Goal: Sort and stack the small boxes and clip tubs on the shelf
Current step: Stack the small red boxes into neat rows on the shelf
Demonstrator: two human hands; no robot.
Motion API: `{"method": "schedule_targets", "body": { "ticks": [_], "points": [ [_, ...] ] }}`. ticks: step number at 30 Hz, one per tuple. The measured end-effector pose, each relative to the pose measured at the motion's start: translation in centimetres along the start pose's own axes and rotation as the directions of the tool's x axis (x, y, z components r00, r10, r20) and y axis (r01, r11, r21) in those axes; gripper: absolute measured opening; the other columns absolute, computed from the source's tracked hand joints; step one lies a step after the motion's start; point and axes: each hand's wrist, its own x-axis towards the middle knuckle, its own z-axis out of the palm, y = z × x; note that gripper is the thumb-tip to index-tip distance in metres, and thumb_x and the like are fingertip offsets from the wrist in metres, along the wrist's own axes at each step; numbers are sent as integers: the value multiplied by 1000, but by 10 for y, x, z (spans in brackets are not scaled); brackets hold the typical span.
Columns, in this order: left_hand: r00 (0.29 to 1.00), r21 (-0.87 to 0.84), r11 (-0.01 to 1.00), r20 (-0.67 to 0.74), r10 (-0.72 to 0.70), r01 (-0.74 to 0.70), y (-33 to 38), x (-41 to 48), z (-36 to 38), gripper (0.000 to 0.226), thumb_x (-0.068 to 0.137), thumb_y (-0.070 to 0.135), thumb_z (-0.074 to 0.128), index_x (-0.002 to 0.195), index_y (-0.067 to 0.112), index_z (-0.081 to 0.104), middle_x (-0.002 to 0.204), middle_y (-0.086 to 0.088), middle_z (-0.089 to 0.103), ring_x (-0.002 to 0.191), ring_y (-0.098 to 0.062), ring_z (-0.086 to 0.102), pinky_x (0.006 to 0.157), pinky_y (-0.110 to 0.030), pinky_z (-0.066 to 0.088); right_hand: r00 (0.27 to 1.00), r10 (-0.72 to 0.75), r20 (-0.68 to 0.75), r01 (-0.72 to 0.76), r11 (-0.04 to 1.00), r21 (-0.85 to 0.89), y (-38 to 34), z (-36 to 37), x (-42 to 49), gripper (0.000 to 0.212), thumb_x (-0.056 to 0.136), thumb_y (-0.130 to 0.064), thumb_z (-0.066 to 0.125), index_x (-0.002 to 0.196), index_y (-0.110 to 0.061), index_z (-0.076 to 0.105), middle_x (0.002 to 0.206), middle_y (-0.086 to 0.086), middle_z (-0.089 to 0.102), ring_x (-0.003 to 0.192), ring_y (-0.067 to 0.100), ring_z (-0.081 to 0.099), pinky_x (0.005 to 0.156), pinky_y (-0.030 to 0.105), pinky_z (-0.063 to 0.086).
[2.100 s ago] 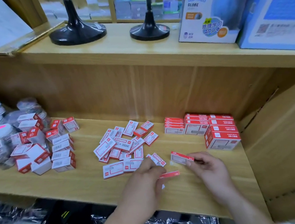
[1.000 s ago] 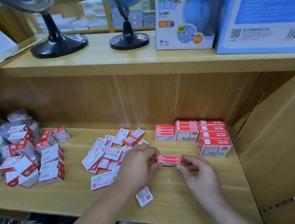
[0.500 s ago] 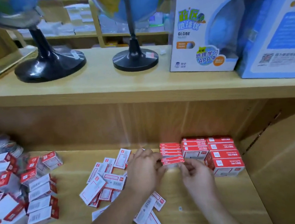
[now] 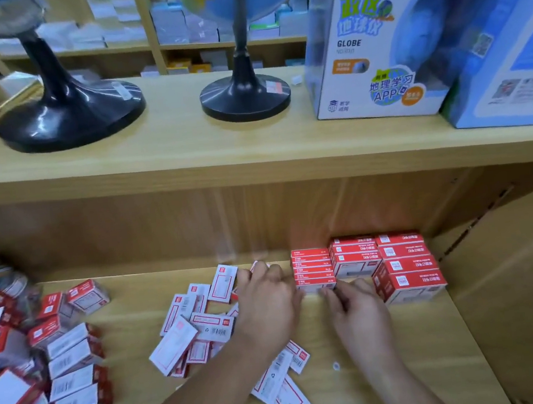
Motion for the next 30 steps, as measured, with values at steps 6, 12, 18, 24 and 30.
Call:
{"method": "schedule_targets", "body": {
  "ticks": [6,12,18,24,30],
  "points": [
    [999,-79,997,52,16,-12,-6,-1,-12,32,93,52,49,99,29,71,96,6,64,102,-24,52,83,-42,35,998,47,36,-50,992,116,2,-5,2,8,85,-26,77,79,-23,75,68,-8,53,68,8,56,65,19,43],
    [994,-317,947,-78,-81,52,-36,-64,-50,16,87,35,60,92,27,73,85,9,61,81,-18,60,63,-33,51,964,144,223,-191,960,205,13,-23,-32,17,75,-17,84,71,-27,71,69,-9,68,68,10,65,70,38,56],
    [990,-223,966,77,-115,129,-21,-124,-48,39,76,68,57,81,30,67,83,13,58,74,-13,65,50,-28,47,936,75,343,-105,992,70,7,-35,-56,25,72,-23,84,82,-38,67,90,-19,56,70,6,61,68,37,54],
    [980,-261,947,108,-165,189,-13,-129,-38,34,73,60,61,88,31,67,90,12,55,91,-15,60,57,-34,53,965,58,258,-48,998,-42,5,-46,-63,22,78,-26,79,81,-39,62,84,-17,55,72,7,59,65,39,53],
    [970,-473,851,183,-159,229,-15,-125,-43,21,83,43,66,97,36,53,88,17,65,86,-7,62,69,-33,50,979,63,195,-56,998,-42,-6,-59,-65,26,84,-20,74,74,-41,60,80,-13,61,76,11,61,68,37,51]
  ]
}}
